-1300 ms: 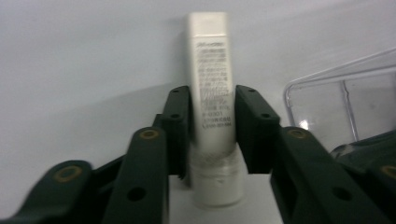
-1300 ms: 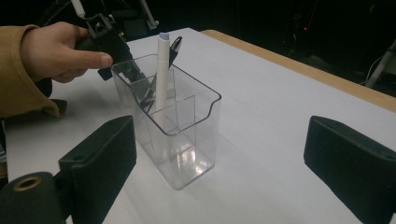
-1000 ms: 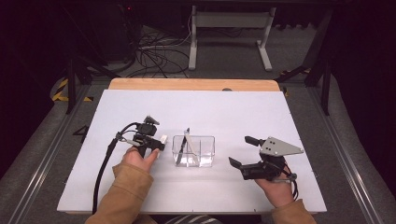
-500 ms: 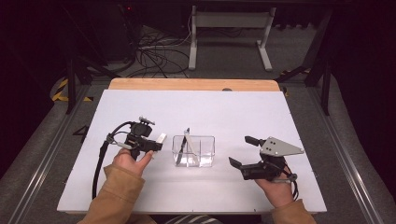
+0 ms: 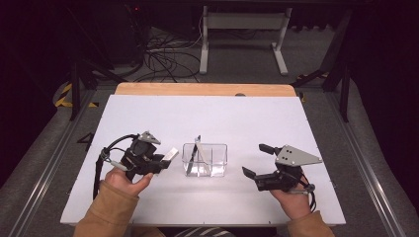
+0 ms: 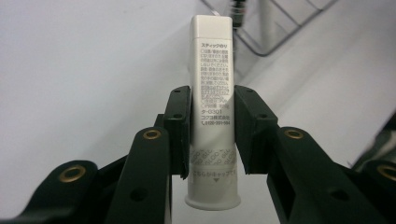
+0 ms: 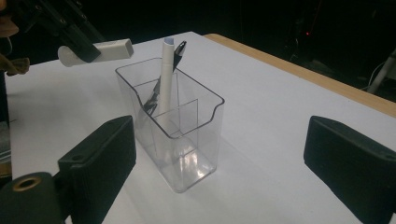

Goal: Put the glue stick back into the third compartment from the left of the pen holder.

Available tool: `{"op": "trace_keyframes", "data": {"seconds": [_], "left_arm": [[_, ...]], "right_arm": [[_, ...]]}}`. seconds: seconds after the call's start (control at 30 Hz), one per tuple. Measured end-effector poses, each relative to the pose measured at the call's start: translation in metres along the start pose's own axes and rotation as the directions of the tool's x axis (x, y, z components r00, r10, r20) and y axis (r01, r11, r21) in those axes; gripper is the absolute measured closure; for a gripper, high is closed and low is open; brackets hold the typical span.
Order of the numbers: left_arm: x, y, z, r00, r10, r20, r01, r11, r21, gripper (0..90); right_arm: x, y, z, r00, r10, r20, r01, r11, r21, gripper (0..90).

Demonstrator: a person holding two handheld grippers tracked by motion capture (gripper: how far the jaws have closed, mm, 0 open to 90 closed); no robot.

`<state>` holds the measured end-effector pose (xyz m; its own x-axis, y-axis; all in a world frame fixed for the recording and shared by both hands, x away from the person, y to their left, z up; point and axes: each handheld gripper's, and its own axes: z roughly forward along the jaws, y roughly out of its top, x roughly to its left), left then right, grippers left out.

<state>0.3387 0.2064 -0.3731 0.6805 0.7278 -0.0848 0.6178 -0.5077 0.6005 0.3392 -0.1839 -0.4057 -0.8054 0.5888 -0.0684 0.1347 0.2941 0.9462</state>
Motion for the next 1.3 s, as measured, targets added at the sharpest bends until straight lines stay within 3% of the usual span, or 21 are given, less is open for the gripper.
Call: {"op": "trace_keyframes", "data": {"seconds": [0.17,0.27,0.33,0.5,0.8,1.03,1.3], "left_arm": [[-0.007,-0.001,-0.006,0.9946,0.095,0.042,-0.095,0.9955,0.004,69.2],[-0.012,0.001,-0.009,0.9857,0.154,0.069,-0.154,0.988,-0.004,69.2],[-0.016,0.004,-0.01,0.9764,0.192,0.099,-0.192,0.9814,-0.011,69.2],[-0.024,0.011,-0.012,0.9472,0.287,0.142,-0.287,0.9576,-0.021,69.2],[-0.034,0.025,-0.001,0.8855,0.413,0.212,-0.42,0.9072,-0.012,69.2],[-0.041,0.033,0.008,0.838,0.475,0.268,-0.492,0.8708,-0.007,69.2],[-0.053,0.039,0.019,0.7943,0.527,0.302,-0.552,0.8341,-0.005,69.2]], "right_arm": [[0.002,0.003,0.0,0.9996,-0.013,-0.027,0.013,1.0,-0.011,9.2],[0.005,0.005,0.001,0.9986,-0.024,-0.047,0.023,1.0,-0.008,9.1],[0.008,0.007,0.002,0.9976,-0.035,-0.06,0.035,0.999,-0.003,9.1],[0.013,0.012,0.004,0.9932,-0.066,-0.096,0.066,0.998,-0.002,9.4],[0.02,0.018,0.009,0.9838,-0.103,-0.147,0.105,0.994,0.004,13.4],[0.024,0.021,0.011,0.9786,-0.117,-0.169,0.12,0.993,0.009,14.9],[0.027,0.022,0.012,0.9742,-0.129,-0.185,0.133,0.991,0.012,15.3]]}}
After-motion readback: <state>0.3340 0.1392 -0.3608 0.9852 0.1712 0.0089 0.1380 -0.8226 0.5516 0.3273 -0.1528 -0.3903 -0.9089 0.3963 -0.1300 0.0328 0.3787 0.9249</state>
